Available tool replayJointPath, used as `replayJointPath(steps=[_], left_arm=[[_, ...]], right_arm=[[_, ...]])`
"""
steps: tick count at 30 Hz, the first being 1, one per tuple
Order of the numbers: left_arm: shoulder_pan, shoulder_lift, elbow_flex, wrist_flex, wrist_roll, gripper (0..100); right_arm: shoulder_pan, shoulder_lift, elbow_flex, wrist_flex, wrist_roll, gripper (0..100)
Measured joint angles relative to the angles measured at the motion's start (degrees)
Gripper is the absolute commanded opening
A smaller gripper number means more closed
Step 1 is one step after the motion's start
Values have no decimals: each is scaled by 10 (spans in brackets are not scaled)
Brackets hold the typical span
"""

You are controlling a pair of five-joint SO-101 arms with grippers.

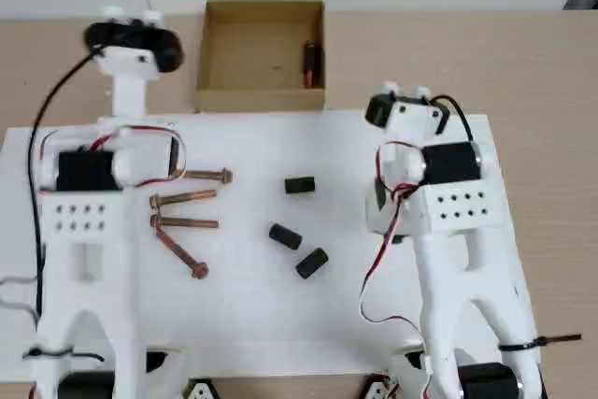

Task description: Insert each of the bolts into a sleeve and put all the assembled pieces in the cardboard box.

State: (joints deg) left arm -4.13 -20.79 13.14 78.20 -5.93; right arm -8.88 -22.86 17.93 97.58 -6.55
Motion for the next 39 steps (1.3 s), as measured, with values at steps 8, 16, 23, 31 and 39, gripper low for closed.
replayJointPath(steps=[8, 16, 23, 31, 39], left_arm=[[0, 135, -67, 0, -153, 6], [0, 263, -147, 21, -341, 6], [-2, 350, -217, 67, -480, 6], [-2, 432, -289, 124, -580, 42], [-2, 512, -345, 128, -618, 75]], right_arm=[[59, -4, 45, 0, 140, 4], [69, -5, 48, 0, 243, 4], [69, -5, 50, 0, 261, 4], [69, -5, 89, 0, 261, 4], [69, -5, 118, -2, 261, 4]])
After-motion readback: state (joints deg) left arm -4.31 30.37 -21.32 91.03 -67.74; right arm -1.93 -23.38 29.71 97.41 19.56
